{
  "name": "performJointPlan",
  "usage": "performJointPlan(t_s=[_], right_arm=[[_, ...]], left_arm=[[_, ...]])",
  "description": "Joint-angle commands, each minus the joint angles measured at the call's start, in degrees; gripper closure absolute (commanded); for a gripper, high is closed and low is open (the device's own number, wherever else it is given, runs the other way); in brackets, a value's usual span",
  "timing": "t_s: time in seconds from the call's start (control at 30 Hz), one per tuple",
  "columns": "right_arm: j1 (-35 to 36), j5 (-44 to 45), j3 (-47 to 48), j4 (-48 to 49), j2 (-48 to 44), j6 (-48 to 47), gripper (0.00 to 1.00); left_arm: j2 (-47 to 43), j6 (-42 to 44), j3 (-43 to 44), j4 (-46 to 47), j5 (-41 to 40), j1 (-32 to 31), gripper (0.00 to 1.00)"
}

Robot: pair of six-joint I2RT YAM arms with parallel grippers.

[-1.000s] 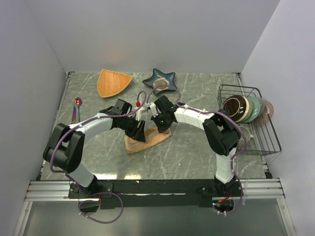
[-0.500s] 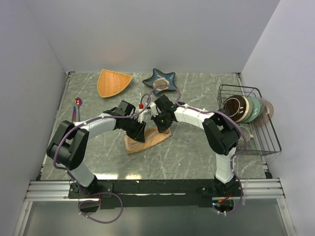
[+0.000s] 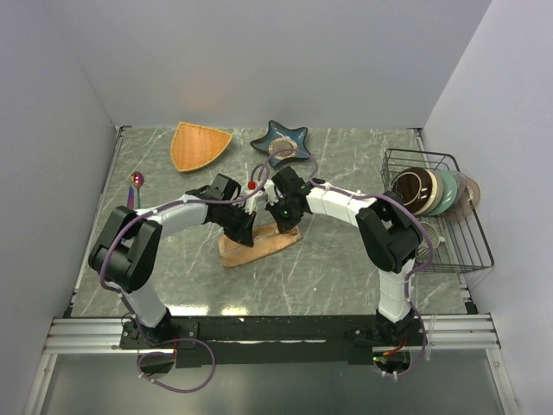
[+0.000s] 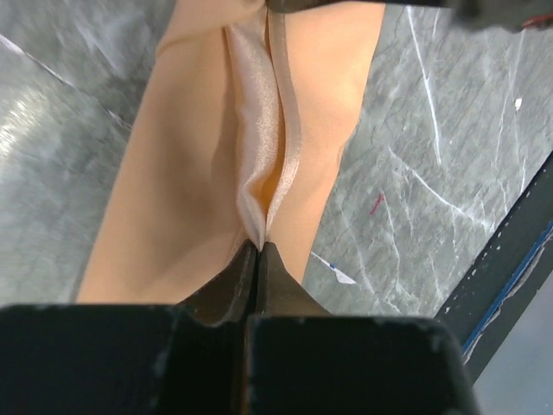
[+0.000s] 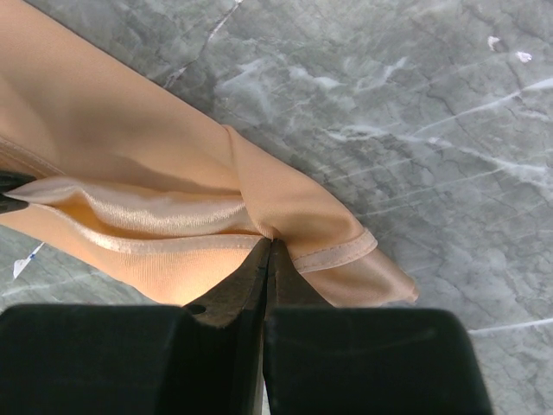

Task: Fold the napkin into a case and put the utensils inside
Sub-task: Stuff the top corner of the smaller-rectangle-folded napkin into the folded napkin.

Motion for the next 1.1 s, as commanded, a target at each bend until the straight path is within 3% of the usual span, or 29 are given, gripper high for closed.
performJointPlan(t_s=[0.0, 0.57, 0.8, 1.07], right_arm=[[-0.25, -0.17, 1.07, -2.18, -3.00, -0.98, 1.00], [-0.51, -2.19, 4.14, -4.90, -2.56, -1.08, 1.00], [-6.57, -10.26, 9.07, -9.83, -2.91, 4.28, 0.78], [-10.88, -18.88, 8.81, -13.34, -3.79, 5.60, 0.61]], left_arm=[[0.04, 3.33, 5.20, -0.40, -1.02, -0.20, 0.99], [9.00, 10.19, 10.22, -1.81, -5.77, -0.29, 0.97], [10.41, 12.74, 9.61, -1.72, -4.89, -0.29, 0.99], [12.43, 14.32, 9.25, -2.24, -4.98, -0.29, 0.99]])
